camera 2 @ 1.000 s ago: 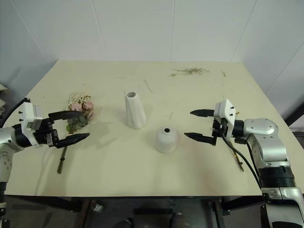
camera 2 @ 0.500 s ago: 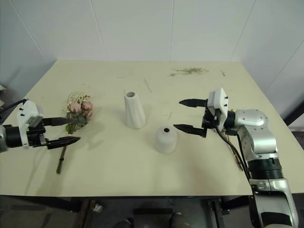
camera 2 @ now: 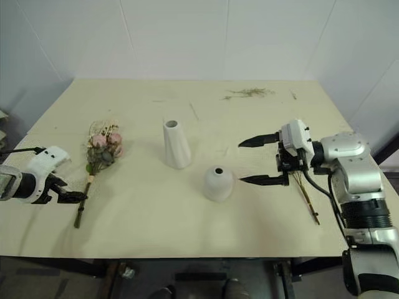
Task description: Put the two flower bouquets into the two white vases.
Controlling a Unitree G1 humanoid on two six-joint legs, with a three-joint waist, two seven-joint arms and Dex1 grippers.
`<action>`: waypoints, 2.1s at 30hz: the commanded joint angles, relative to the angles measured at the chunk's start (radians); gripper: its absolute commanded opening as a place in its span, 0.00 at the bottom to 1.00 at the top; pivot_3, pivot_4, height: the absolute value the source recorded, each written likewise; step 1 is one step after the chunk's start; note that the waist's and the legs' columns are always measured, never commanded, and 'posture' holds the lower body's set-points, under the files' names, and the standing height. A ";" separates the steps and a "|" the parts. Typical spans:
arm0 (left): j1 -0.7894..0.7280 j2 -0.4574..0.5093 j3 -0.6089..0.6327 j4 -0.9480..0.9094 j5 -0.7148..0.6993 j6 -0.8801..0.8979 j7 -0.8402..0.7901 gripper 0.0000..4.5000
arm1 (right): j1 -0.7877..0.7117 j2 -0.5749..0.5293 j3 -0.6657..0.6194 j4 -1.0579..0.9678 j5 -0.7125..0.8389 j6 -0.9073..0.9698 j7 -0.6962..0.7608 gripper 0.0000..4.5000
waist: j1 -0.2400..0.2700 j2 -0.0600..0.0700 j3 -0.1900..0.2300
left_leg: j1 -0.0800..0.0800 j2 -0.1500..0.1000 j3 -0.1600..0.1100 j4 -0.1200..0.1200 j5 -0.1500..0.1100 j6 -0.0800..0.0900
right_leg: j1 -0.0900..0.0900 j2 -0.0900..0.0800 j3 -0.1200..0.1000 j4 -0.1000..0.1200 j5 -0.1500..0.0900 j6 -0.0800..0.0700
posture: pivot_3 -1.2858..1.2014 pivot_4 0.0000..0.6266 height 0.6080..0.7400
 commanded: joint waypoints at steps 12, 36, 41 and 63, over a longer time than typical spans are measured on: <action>-0.191 -0.246 0.035 0.260 0.078 0.174 0.216 0.99 | 0.078 0.001 0.008 -0.081 0.037 -0.022 0.037 1.00 | 0.015 0.000 0.000 | -0.001 -0.002 -0.001 0.004 0.000 0.000 | 0.000 0.000 0.001 0.005 -0.001 0.002 | 0.52 0.24 1.00; -0.207 -0.221 -0.069 0.363 0.080 0.082 0.091 0.01 | 0.111 0.027 -0.014 -0.119 0.027 -0.043 -0.029 1.00 | 0.010 0.000 0.000 | 0.006 -0.002 0.001 0.003 0.001 -0.001 | 0.004 0.000 0.004 0.005 0.000 0.002 | 0.52 0.24 1.00; -0.225 -0.355 0.197 0.420 0.002 -0.215 0.184 0.01 | 0.125 0.008 -0.025 -0.150 0.036 -0.023 -0.031 1.00 | 0.016 0.001 0.000 | 0.010 -0.002 0.002 0.003 0.001 -0.001 | 0.007 0.000 0.006 0.006 0.000 0.002 | 0.52 0.24 1.00; -0.575 -0.778 0.513 0.620 -0.314 -0.949 -0.054 0.01 | 0.176 -0.006 -0.069 -0.265 0.035 0.060 -0.169 1.00 | 0.037 -0.006 0.000 | -0.003 -0.003 0.004 0.018 -0.001 -0.001 | 0.005 -0.001 0.008 -0.002 0.008 0.009 | 0.52 0.24 1.00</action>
